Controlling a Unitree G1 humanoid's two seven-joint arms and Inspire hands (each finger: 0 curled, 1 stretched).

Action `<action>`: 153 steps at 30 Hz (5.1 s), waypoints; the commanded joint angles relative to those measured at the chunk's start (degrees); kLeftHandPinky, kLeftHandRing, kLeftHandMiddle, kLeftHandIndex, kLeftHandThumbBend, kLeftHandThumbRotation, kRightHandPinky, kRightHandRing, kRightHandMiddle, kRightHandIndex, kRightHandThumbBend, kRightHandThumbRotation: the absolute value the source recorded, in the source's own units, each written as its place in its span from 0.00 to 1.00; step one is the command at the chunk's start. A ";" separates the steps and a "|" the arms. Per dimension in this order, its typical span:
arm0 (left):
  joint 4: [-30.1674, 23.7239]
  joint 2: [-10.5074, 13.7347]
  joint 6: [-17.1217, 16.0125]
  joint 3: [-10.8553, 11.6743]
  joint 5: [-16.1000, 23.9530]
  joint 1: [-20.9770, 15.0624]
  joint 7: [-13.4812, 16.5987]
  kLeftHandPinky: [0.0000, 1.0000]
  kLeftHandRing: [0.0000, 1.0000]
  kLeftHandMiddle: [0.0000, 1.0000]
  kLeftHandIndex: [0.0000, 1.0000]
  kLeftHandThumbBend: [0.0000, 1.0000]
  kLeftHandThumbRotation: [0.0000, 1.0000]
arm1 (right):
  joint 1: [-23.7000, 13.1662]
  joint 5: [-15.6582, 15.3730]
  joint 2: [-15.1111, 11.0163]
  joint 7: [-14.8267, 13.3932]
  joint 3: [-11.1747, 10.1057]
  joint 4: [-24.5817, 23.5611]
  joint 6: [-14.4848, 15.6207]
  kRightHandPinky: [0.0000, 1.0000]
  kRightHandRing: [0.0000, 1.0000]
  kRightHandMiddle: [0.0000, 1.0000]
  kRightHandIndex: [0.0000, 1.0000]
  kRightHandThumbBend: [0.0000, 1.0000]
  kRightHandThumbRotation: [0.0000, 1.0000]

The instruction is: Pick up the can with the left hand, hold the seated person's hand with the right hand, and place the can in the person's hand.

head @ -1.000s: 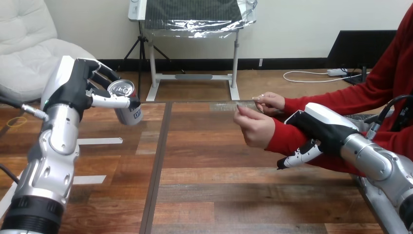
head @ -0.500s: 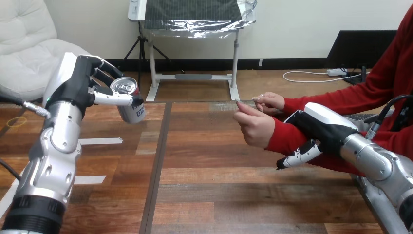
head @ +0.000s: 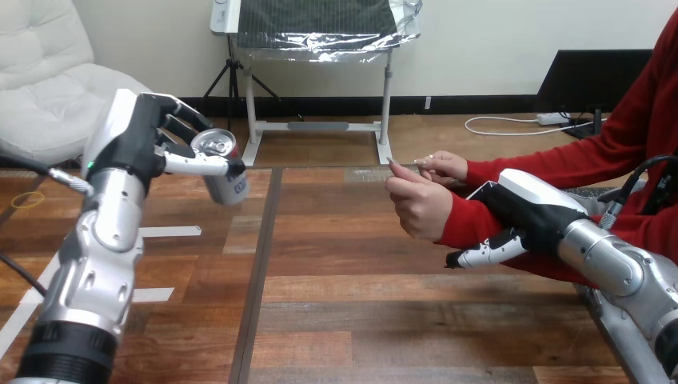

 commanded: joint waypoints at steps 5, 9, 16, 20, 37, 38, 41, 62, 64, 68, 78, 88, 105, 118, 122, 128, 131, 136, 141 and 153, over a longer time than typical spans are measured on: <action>-4.31 -1.06 -1.60 -0.69 0.49 -2.31 -0.09 0.33 0.37 0.42 0.46 0.73 0.00 | -3.93 -0.07 2.85 -0.24 0.61 -1.13 -1.92 0.35 0.36 0.39 0.39 0.62 0.29; -4.23 -1.40 -1.89 -0.83 0.52 -2.44 -0.26 0.32 0.37 0.42 0.46 0.73 0.00 | -4.05 -0.14 3.30 -0.22 0.72 -1.30 -2.20 0.35 0.37 0.40 0.40 0.62 0.29; -4.71 -2.33 -0.89 -1.01 0.68 -2.81 -0.76 0.33 0.38 0.43 0.46 0.73 0.00 | -4.49 -1.27 4.30 -1.20 1.40 -1.61 -2.05 0.34 0.35 0.38 0.38 0.62 0.31; -4.75 -2.68 -0.74 -1.11 0.84 -2.97 -0.85 0.33 0.38 0.43 0.46 0.73 0.00 | -4.66 -1.11 4.91 -0.99 1.18 -1.52 -2.15 0.31 0.33 0.36 0.35 0.62 0.32; -4.80 -4.46 -0.15 -1.66 0.84 -3.79 -1.27 0.30 0.37 0.43 0.46 0.74 0.00 | -5.56 -1.17 7.31 -1.07 1.63 -1.98 -2.87 0.29 0.31 0.34 0.33 0.63 0.33; -4.82 -4.55 -0.07 -1.71 0.90 -3.83 -1.29 0.31 0.37 0.43 0.46 0.74 0.00 | -5.58 -1.10 7.41 -1.00 1.65 -2.10 -2.83 0.29 0.32 0.35 0.35 0.63 0.33; -4.82 -4.80 -0.08 -1.84 0.97 -3.93 -1.36 0.32 0.38 0.43 0.46 0.74 0.00 | -5.66 -0.88 7.77 -0.72 1.72 -2.48 -2.50 0.30 0.34 0.38 0.38 0.63 0.34; -3.32 -5.75 -2.66 -3.24 1.61 -4.78 -1.12 0.34 0.38 0.43 0.46 0.74 0.00 | -6.67 -1.30 9.87 0.00 2.72 -3.14 -2.20 0.27 0.30 0.34 0.33 0.63 0.38; -3.10 -5.96 -2.93 -3.26 1.48 -4.87 -1.05 0.33 0.38 0.43 0.46 0.74 0.00 | -6.75 -1.28 10.09 0.07 2.74 -3.20 -2.21 0.27 0.30 0.33 0.32 0.63 0.39; -2.60 -6.27 -3.24 -3.46 1.48 -5.14 -0.82 0.33 0.38 0.43 0.46 0.75 0.00 | -6.87 -1.16 10.52 0.39 2.68 -3.30 -2.03 0.25 0.29 0.32 0.31 0.63 0.38; -1.24 -7.06 -3.49 -4.14 1.58 -5.93 -0.66 0.30 0.37 0.43 0.45 0.75 0.00 | -7.15 -0.97 11.27 1.25 2.52 -3.64 -2.06 0.24 0.28 0.32 0.31 0.63 0.37; 0.83 -8.66 -4.10 -4.15 0.47 -6.72 -0.74 0.33 0.37 0.42 0.46 0.74 0.00 | -7.36 -0.69 11.90 1.58 2.18 -3.56 -1.94 0.23 0.26 0.30 0.30 0.65 0.38; 6.21 -11.23 -6.87 -5.12 0.14 -7.97 -0.76 0.31 0.37 0.42 0.45 0.77 0.00 | -7.42 -0.38 12.53 2.07 1.86 -4.19 -1.46 0.25 0.27 0.31 0.30 0.65 0.36; 8.84 -13.04 -7.94 -6.22 0.05 -8.07 -1.81 0.32 0.37 0.43 0.46 0.76 0.00 | -7.40 -0.43 12.69 1.73 1.75 -4.93 -1.16 0.24 0.26 0.30 0.31 0.65 0.35; 9.37 -13.41 -8.08 -6.60 0.09 -8.02 -1.99 0.34 0.38 0.43 0.46 0.76 0.00 | -7.38 -0.61 12.65 1.50 1.82 -5.22 -1.05 0.23 0.26 0.30 0.31 0.65 0.36; 9.78 -13.88 -8.08 -7.07 0.04 -7.83 -2.32 0.29 0.35 0.41 0.46 0.75 0.00 | -7.24 -0.79 12.53 1.16 1.88 -5.75 -0.96 0.23 0.26 0.30 0.31 0.65 0.37; 9.91 -14.06 -8.17 -7.24 0.03 -7.68 -2.46 0.26 0.33 0.39 0.46 0.76 0.00 | -7.14 -0.85 12.47 1.00 1.87 -5.92 -1.03 0.24 0.27 0.31 0.31 0.65 0.38; 10.35 -14.28 -8.62 -7.56 0.02 -7.49 -2.59 0.26 0.33 0.40 0.46 0.76 0.00 | -6.98 -0.83 12.38 0.87 1.74 -5.97 -1.33 0.24 0.27 0.31 0.31 0.65 0.38; 10.80 -14.42 -9.13 -8.00 0.38 -7.37 -2.51 0.30 0.35 0.41 0.46 0.76 0.00 | -6.82 -0.61 12.40 0.91 1.57 -5.90 -1.36 0.24 0.27 0.31 0.32 0.65 0.38; 10.70 -15.01 -8.80 -8.27 0.03 -6.75 -3.44 0.34 0.38 0.43 0.47 0.74 0.00 | -6.63 -0.81 12.22 0.73 1.67 -5.71 -1.21 0.24 0.28 0.32 0.32 0.66 0.39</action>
